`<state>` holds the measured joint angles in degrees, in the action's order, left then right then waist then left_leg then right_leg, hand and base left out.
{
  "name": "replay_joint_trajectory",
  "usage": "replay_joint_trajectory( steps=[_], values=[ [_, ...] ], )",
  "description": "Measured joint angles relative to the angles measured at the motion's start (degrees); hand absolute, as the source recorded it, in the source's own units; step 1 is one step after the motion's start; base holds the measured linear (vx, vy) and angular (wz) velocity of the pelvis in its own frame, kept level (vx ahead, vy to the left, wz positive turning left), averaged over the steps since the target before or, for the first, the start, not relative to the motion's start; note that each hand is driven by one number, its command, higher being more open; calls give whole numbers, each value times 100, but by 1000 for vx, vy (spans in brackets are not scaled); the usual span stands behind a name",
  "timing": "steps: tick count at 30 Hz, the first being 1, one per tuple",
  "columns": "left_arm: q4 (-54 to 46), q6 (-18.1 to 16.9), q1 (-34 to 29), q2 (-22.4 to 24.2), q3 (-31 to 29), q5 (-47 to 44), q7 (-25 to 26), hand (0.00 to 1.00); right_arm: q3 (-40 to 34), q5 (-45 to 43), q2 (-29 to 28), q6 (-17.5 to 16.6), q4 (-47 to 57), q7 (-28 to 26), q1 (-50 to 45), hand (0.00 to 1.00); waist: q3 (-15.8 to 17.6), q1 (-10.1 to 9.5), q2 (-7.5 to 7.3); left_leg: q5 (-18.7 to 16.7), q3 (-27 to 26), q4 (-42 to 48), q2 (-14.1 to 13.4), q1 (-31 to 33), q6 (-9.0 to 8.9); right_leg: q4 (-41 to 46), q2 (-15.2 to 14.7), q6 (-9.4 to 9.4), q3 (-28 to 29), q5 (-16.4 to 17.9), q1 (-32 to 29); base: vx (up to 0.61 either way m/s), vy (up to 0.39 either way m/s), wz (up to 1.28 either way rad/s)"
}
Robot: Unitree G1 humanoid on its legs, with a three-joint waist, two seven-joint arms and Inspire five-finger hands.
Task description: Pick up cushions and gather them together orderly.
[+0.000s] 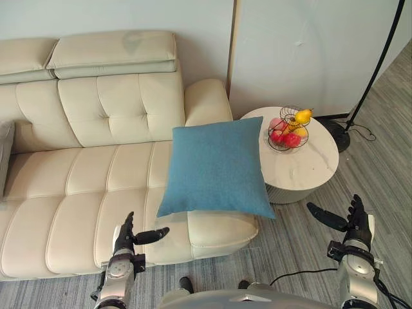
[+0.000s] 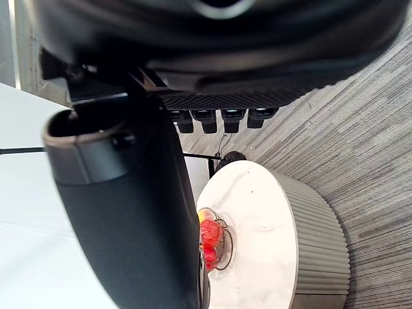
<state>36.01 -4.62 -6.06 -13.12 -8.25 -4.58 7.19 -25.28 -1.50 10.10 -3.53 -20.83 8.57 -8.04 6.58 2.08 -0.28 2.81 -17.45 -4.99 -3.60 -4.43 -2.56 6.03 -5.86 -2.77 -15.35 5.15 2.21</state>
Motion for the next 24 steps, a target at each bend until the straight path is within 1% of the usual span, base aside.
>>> replay_joint_trajectory(
  steps=[4, 6, 12, 14, 16, 18, 20, 21, 22, 23, 24],
  values=[
    [-151, -27, 19, -12, 0, -83, 80, 100, 206, -99, 177, 0, 13, -64, 8, 100, -66, 3, 98, -5, 68, -4, 1, 78, 10, -118, -5, -50, 7, -115, -33, -90, 25, 1],
    [-160, -28, 20, -12, -3, -191, 142, 100, 307, -205, 177, 0, 30, -89, 28, 100, -101, 3, 125, 11, 85, -6, 12, 120, 31, -140, -13, -59, 4, -144, -79, -73, 29, 2],
    [-204, -28, 44, 22, -16, -429, 265, 100, 690, -492, 155, 0, 29, -95, 187, 100, -122, 3, 120, 42, 172, -2, 65, 198, 49, -202, -16, -70, -53, -176, -101, -16, 11, 6],
    [-205, -29, 158, 56, 43, -501, 311, 100, 800, -564, 153, 0, 4, -75, 302, 100, -124, 9, 117, 73, 280, -1, 82, 270, 72, -265, -18, -70, -156, -203, -96, 10, -7, 21],
    [-205, -30, 312, 102, 141, -527, 377, 100, 960, -662, 137, 0, -123, -55, 533, 100, -119, 8, 108, 114, 348, 0, 88, 361, 91, -345, -9, -53, -206, -256, -106, 5, -10, 15],
    [-205, -33, 551, 117, 508, -663, 433, 100, 1214, -776, 100, -2, -272, -39, 818, 100, -108, -3, 96, 166, 414, 0, 93, 476, 93, -378, -4, -25, -272, -297, -161, -28, -6, 14],
    [-205, -37, 771, 128, 756, -695, 453, 100, 1396, -846, 66, -5, -366, -25, 1046, 100, -66, -12, 73, 234, 430, 0, 90, 609, 111, -385, 2, 0, -291, -349, -282, -65, 3, 8],
    [-206, -42, 954, 154, 880, -717, 456, 100, 1511, -904, 42, -7, -409, -6, 1238, 100, -2, -19, 60, 293, 430, 0, 87, 733, 126, -387, 6, 18, -290, -400, -401, -143, 11, -1],
    [-206, -43, 1253, 202, 1038, -722, 476, 100, 1647, -997, 37, -9, -426, 22, 1502, 100, 138, -38, 62, 348, 426, 1, 63, 882, 151, -382, 18, 44, -267, -472, -555, -149, 11, -2],
    [-205, -43, 1359, 230, 1077, -726, 480, 100, 1686, -1005, 28, -10, -429, 28, 1586, 100, 172, -39, 58, 377, 426, 1, 60, 950, 161, -382, 21, 49, -265, -504, -619, -189, 17, -5],
    [-206, -45, 1658, 239, 1235, -746, 500, 100, 1811, -1044, 3, -15, -440, 54, 1830, 100, 304, -46, 45, 422, 421, 1, 41, 1103, 172, -364, 34, 69, -248, -561, -783, -170, 18, -6]
  ],
)
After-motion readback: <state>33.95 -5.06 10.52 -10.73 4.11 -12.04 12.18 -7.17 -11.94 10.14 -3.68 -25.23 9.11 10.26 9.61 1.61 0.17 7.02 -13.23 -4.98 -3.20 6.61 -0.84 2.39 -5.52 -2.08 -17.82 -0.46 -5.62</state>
